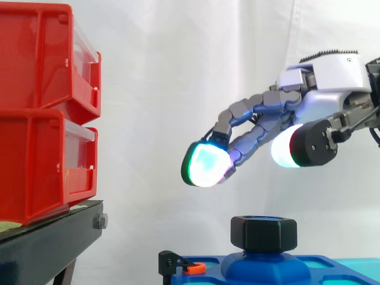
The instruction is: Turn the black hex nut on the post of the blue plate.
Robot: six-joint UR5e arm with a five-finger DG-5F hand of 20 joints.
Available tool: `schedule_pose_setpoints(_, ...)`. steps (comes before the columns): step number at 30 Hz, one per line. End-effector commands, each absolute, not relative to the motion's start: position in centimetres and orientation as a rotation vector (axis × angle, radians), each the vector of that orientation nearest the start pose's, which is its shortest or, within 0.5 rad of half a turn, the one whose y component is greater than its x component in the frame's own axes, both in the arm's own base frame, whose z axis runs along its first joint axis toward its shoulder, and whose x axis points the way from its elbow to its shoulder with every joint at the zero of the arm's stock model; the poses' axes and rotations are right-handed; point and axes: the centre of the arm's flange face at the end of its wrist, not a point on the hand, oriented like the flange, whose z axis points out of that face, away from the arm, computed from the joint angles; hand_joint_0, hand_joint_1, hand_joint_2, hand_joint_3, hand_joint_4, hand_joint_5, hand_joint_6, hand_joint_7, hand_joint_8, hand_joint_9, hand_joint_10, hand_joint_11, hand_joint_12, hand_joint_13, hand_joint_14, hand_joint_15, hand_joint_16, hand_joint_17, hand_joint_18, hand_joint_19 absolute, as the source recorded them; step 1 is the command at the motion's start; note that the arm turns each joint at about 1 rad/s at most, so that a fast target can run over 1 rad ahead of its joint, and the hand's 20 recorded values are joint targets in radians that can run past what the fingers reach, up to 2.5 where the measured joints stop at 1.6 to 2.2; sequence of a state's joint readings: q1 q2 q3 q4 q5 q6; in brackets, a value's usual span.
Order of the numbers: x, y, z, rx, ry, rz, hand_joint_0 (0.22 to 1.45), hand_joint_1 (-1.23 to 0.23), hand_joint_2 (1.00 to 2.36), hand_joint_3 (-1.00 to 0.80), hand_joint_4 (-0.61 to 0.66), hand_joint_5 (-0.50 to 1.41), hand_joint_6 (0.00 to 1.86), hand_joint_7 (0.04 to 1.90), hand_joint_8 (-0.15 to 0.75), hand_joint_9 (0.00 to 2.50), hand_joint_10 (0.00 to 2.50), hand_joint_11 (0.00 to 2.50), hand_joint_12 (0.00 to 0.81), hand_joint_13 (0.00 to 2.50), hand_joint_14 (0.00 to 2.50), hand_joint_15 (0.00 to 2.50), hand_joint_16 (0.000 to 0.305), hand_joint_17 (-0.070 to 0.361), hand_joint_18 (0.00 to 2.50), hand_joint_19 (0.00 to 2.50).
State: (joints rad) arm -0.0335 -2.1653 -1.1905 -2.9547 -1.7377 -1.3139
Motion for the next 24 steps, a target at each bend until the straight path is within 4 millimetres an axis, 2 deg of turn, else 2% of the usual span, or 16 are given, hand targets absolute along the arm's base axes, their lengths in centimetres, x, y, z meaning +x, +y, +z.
schedule_pose_setpoints(1,71.7,-13.2,32.4,0.101,1.607,0.297,0.55,-0.46,1.00,-0.50,0.25,-0.19,0.50,0.72,0.276,0.57,0.00,0.00,0.300,0.48,0.00,0.11,0.031,0.070,0.30,0.30)
schedule_pose_setpoints(4,72.1,-12.3,32.0,0.112,1.611,0.291,0.55,-0.46,1.00,-0.50,0.25,-0.19,0.50,0.72,0.275,0.57,0.00,0.00,0.300,0.48,0.00,0.11,0.031,0.071,0.30,0.30)
schedule_pose_setpoints(5,72.4,-11.9,31.0,0.116,1.625,0.292,0.55,-0.45,1.00,-0.50,0.25,-0.19,0.50,0.72,0.277,0.57,0.00,0.00,0.301,0.48,0.00,0.11,0.031,0.071,0.30,0.30)
schedule_pose_setpoints(10,72.9,-9.7,30.6,0.109,1.628,0.306,0.51,-0.37,1.00,-0.50,0.24,-0.19,0.50,0.72,0.280,0.53,0.00,0.00,0.315,0.40,0.00,0.08,0.037,0.083,0.26,0.25)
schedule_pose_setpoints(18,72.9,-8.0,30.3,0.117,1.656,0.297,0.45,-0.23,1.00,-0.50,0.24,-0.20,0.50,0.69,0.267,0.39,0.00,0.00,0.328,0.21,0.00,0.00,0.044,0.100,0.15,0.15)
schedule_pose_setpoints(24,72.9,-7.5,30.1,0.115,1.663,0.306,0.46,-0.25,1.00,-0.50,0.24,-0.20,0.50,0.68,0.259,0.36,0.00,0.00,0.319,0.19,0.00,0.00,0.044,0.099,0.12,0.14)
